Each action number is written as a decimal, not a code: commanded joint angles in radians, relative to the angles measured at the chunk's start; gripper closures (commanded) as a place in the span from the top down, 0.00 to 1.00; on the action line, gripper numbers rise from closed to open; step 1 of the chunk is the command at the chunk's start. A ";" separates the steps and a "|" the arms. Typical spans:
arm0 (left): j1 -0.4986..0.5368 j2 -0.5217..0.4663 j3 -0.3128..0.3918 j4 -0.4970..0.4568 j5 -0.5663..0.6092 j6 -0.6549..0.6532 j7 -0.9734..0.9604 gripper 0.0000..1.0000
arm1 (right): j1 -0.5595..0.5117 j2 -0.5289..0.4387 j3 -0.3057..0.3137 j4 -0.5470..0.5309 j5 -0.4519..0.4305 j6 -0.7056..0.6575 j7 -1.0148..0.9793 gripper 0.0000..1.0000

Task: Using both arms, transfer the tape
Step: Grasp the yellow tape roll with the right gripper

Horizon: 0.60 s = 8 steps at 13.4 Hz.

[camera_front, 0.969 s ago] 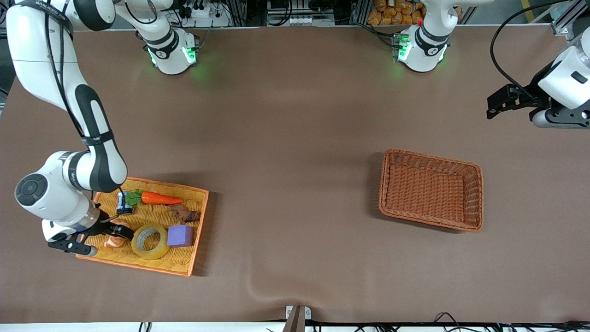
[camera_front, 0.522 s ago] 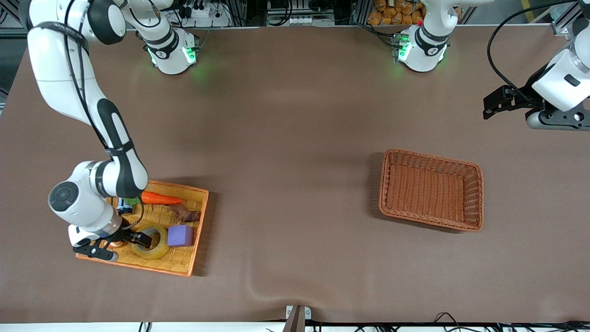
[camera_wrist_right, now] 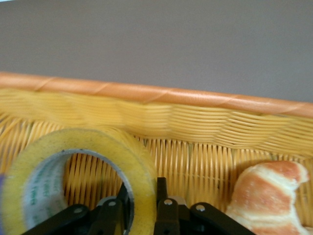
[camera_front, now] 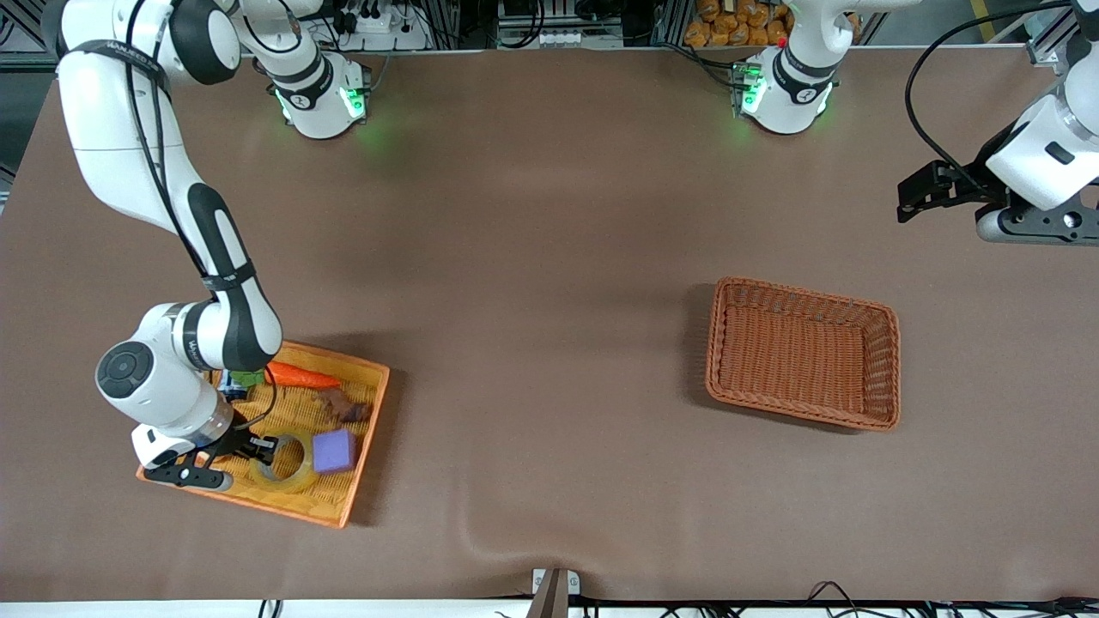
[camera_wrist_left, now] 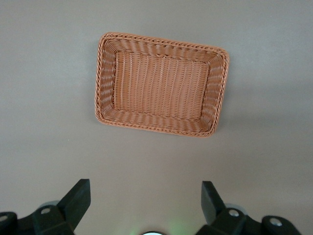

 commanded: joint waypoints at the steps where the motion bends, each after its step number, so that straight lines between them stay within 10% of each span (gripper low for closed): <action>1: 0.003 -0.009 -0.004 -0.009 -0.011 -0.008 -0.011 1.00 | -0.009 -0.094 -0.003 -0.010 -0.017 -0.076 -0.093 0.00; 8: -0.004 0.007 -0.005 -0.005 -0.013 0.020 -0.028 1.00 | 0.095 -0.243 0.015 -0.003 -0.011 -0.217 -0.214 0.00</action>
